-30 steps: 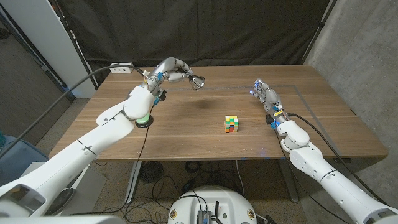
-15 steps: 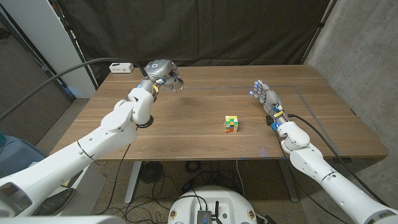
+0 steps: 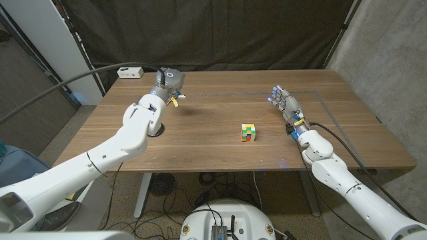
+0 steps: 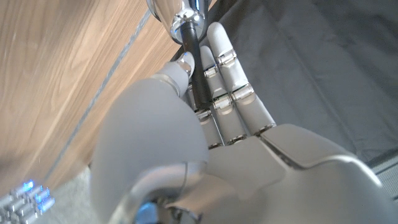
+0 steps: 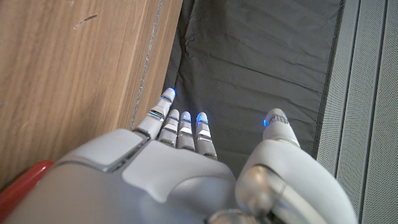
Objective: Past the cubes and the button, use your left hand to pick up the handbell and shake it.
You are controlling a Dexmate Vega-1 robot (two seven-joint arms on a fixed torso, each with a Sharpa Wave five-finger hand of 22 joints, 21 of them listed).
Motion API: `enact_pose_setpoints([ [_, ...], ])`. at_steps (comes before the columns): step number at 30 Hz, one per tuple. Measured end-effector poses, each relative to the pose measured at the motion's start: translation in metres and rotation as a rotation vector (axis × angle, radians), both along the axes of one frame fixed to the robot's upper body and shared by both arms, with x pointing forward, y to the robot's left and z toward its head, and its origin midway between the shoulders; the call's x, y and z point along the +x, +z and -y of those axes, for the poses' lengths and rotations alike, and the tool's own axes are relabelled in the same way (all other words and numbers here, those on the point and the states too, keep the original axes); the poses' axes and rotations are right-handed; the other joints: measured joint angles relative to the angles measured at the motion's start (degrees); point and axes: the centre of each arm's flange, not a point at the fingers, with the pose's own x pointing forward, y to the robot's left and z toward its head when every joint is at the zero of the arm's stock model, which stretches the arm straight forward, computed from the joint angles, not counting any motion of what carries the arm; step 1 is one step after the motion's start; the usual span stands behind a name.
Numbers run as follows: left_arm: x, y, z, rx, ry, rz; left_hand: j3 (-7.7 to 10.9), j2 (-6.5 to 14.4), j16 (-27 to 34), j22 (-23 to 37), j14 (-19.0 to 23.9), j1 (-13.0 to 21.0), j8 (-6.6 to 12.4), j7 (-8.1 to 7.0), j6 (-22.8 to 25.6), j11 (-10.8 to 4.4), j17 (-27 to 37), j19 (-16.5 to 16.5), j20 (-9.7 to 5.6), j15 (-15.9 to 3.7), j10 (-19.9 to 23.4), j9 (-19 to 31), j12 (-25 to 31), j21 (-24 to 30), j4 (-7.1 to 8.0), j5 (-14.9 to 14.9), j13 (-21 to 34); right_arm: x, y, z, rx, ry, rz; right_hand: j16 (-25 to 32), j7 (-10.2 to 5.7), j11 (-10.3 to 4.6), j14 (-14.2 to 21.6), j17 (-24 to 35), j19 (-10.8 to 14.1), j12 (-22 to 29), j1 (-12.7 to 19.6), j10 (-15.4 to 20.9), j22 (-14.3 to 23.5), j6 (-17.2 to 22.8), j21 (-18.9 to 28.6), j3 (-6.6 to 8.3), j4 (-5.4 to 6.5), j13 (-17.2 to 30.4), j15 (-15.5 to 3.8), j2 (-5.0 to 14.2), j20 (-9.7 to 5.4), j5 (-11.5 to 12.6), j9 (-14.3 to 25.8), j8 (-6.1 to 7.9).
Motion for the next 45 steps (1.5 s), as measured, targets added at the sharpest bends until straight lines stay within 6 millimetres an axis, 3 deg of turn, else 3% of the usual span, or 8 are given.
enact_pose_setpoints([
  [17,-0.040,0.033,-0.030,0.135,0.318,0.290,-0.02,0.02,0.31,0.00,-0.20,-0.50,0.00,-0.63,0.02,-0.35,0.27,-0.39,-0.22,-0.20,0.35,-0.27,-0.60,0.45,-0.02,-0.05,0.54,0.004,-0.003,-0.002,0.002,0.007,-0.013,0.00,0.00,0.00,0.00,0.00,0.00,0.00,0.00,0.00,0.00,0.00,0.00,0.00,0.00,0.00,0.00,0.00,0.00,0.00,0.00,0.00],
  [29,-0.048,0.044,-0.047,0.071,0.349,0.311,-0.08,-0.14,0.30,0.00,-0.30,-1.12,0.00,-0.63,0.02,-0.42,0.26,-0.69,-0.52,-0.30,0.41,-0.54,-0.83,0.45,-0.08,-0.22,0.57,0.007,-0.002,-0.005,-0.006,0.010,-0.022,0.00,0.00,0.00,0.00,0.00,0.00,0.00,0.00,0.00,0.00,0.00,0.00,0.00,0.00,0.00,0.00,0.00,0.00,0.00,0.00,0.00],
  [30,-0.042,0.042,-0.048,0.051,0.310,0.261,-0.08,-0.14,0.30,0.00,-0.30,-1.12,0.00,-0.63,0.02,-0.42,0.26,-0.69,-0.52,-0.30,0.41,-0.54,-0.83,0.45,-0.08,-0.22,0.56,0.007,-0.001,-0.006,-0.007,0.011,-0.020,0.00,0.00,0.00,0.00,0.00,0.00,0.00,0.00,0.00,0.00,0.00,0.00,0.00,0.00,0.00,0.00,0.00,0.00,0.00,0.00,0.00],
  [34,-0.050,0.051,-0.056,0.030,0.322,0.284,-0.08,-0.14,0.30,0.00,-0.30,-1.12,0.00,-0.63,0.01,-0.42,0.26,-0.69,-0.52,-0.30,0.41,-0.54,-0.84,0.85,-0.08,-0.20,0.67,0.008,-0.002,-0.006,-0.010,0.009,-0.026,0.00,0.00,0.00,0.00,0.00,0.00,0.00,0.00,0.00,0.00,0.00,0.00,0.00,0.00,0.00,0.00,0.00,0.00,0.00,0.00,0.00],
  [35,-0.039,0.045,-0.055,-0.002,0.247,0.202,-0.08,-0.14,0.29,0.00,-0.30,-1.12,0.00,-0.63,0.02,-0.42,0.26,-0.69,-0.52,-0.30,0.41,-0.47,-0.91,0.85,-0.08,-0.14,0.74,0.008,-0.001,-0.006,-0.013,0.009,-0.025,0.00,0.00,0.00,0.00,0.00,0.00,0.00,0.00,0.00,0.00,0.00,0.00,0.00,0.00,0.00,0.00,0.00,0.00,0.00,0.00,0.00],
  [42,-0.048,0.060,-0.074,-0.034,0.279,0.236,-0.08,-0.22,0.28,0.00,-0.29,-1.18,0.46,-0.33,-0.21,-0.40,0.24,-0.69,-0.51,-0.30,0.43,-0.09,-1.06,0.84,-0.08,0.04,1.00,0.009,-0.002,-0.005,-0.012,-0.004,-0.032,0.00,0.00,0.00,0.00,0.00,0.00,0.00,0.16,0.00,0.00,0.00,0.00,0.00,0.00,0.00,0.00,0.16,0.00,0.00,0.00,0.00],
  [43,-0.028,0.047,-0.064,-0.092,0.087,0.105,-0.05,-0.22,0.27,0.00,-0.29,-1.18,0.46,-0.12,-0.19,-0.40,0.24,-0.69,-0.51,-0.30,0.43,-0.09,-1.37,0.85,-0.12,0.04,0.99,0.005,0.001,-0.007,-0.016,0.001,-0.023,0.00,0.00,0.00,0.00,0.00,0.01,0.00,0.16,0.00,0.00,0.00,0.00,0.00,0.00,0.00,0.00,0.16,-0.01,0.00,0.00,0.00],
  [45,-0.024,0.045,-0.063,-0.115,0.033,0.078,0.22,-0.21,0.24,0.00,-0.29,-1.17,0.46,-0.04,-0.11,-0.61,0.21,-0.69,-0.51,-0.30,0.65,-0.09,-1.49,1.24,-0.39,0.04,0.80,0.004,0.000,-0.007,-0.016,-0.001,-0.023,0.00,0.00,0.00,0.02,0.00,0.22,0.00,0.16,0.00,0.00,0.00,0.00,0.00,0.00,0.00,0.01,0.16,-0.22,0.00,0.00,0.00],
])
